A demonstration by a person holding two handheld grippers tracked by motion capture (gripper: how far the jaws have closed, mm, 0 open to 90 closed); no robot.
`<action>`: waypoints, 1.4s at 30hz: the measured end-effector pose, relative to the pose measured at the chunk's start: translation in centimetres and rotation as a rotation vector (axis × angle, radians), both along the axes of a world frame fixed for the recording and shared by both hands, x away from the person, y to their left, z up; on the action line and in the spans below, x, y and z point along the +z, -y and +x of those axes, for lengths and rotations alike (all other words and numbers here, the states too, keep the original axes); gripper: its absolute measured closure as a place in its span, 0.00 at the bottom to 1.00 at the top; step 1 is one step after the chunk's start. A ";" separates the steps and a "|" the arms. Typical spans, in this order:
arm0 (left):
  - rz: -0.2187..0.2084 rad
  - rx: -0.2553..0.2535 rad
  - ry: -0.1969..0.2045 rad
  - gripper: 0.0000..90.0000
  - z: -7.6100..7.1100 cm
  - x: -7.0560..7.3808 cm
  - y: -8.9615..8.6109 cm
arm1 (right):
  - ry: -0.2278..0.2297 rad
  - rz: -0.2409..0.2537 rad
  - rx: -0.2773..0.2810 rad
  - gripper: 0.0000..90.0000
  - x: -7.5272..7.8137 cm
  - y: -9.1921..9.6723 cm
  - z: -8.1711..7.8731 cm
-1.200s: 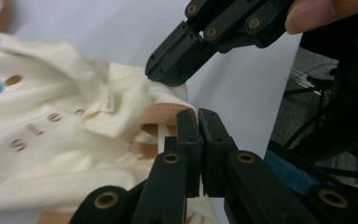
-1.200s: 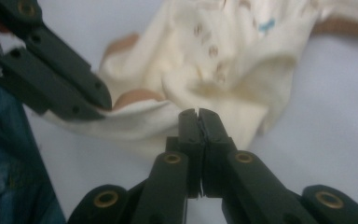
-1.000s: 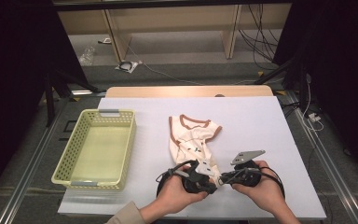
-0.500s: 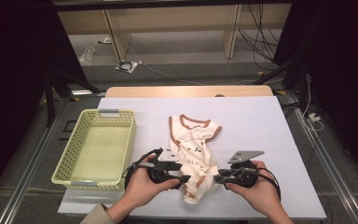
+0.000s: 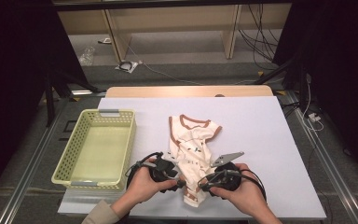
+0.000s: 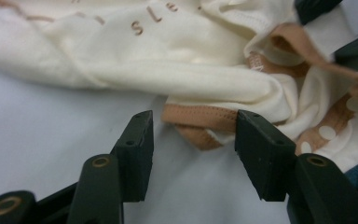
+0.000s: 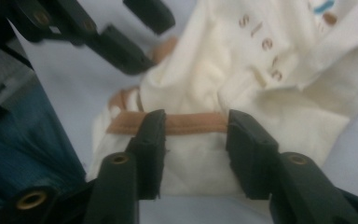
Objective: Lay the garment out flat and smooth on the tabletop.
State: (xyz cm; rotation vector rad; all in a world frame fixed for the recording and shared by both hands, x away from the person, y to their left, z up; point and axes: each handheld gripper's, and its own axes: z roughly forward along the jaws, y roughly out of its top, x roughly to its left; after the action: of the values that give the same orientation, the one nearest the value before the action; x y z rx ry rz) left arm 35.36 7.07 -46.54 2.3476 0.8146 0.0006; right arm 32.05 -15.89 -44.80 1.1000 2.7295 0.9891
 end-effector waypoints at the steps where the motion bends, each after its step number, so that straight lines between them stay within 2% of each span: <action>1: 0.001 -0.011 0.003 0.53 0.0 -0.1 0.2 | -0.009 -0.020 0.010 0.72 -0.3 0.0 0.0; 2: 0.005 -0.044 0.015 0.54 0.1 -0.3 0.5 | -0.018 -0.026 0.010 0.76 -0.5 0.1 0.0; 4: 0.013 -0.075 0.019 0.59 0.0 -0.7 0.9 | -0.041 -0.035 0.010 0.88 -0.9 0.2 0.0; 7: 0.004 -0.102 0.036 0.72 -0.1 -0.8 1.2 | -0.036 -0.049 0.016 0.99 -1.0 0.4 -0.1; 11: 0.003 -0.116 0.033 0.89 -0.3 -0.8 1.4 | -0.039 -0.054 0.015 1.00 -0.9 0.7 -0.2; 14: 0.001 -0.108 0.038 0.95 -0.6 -0.7 1.3 | -0.039 -0.068 0.017 1.00 -1.0 1.0 -0.3; 19: 0.006 -0.094 0.045 0.96 -1.0 -0.2 0.6 | -0.056 -0.077 0.002 1.00 -1.5 1.9 -0.3; 25: 0.024 -0.070 0.083 0.96 -2.1 1.3 -0.7 | -0.042 -0.098 -0.018 1.00 -1.5 2.8 -0.3; 28: 0.019 -0.058 0.092 0.96 -2.8 1.9 -1.6 | -0.037 -0.098 -0.030 1.00 -1.5 3.4 -0.4; 30: 0.018 -0.055 0.095 0.96 -3.1 2.2 -1.9 | -0.028 -0.081 -0.039 1.00 -1.2 3.4 -0.6; 34: 0.015 -0.057 0.096 0.96 -3.6 2.3 -2.0 | 0.014 0.010 -0.054 0.85 0.1 2.8 -0.8; 36: 0.017 -0.060 0.093 0.96 -3.7 2.3 -2.1 | 0.026 0.031 -0.048 0.78 0.6 2.2 -0.8; 37: 0.015 -0.060 0.092 0.96 -3.7 2.3 -2.1 | 0.037 0.022 -0.037 0.76 0.6 1.8 -0.7; 40: 0.009 -0.057 0.090 0.96 -3.7 2.6 -2.3 | 0.002 -0.021 0.004 0.75 -0.2 0.8 -0.5; 42: 0.004 -0.051 0.088 0.96 -3.7 2.8 -2.6 | -0.006 -0.090 0.027 0.85 -0.9 0.5 -0.6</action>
State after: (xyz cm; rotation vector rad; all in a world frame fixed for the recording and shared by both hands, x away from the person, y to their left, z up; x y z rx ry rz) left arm 31.66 9.71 -43.72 2.3542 0.7124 0.0830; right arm 31.42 -16.36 -45.68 1.0567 2.7697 0.8577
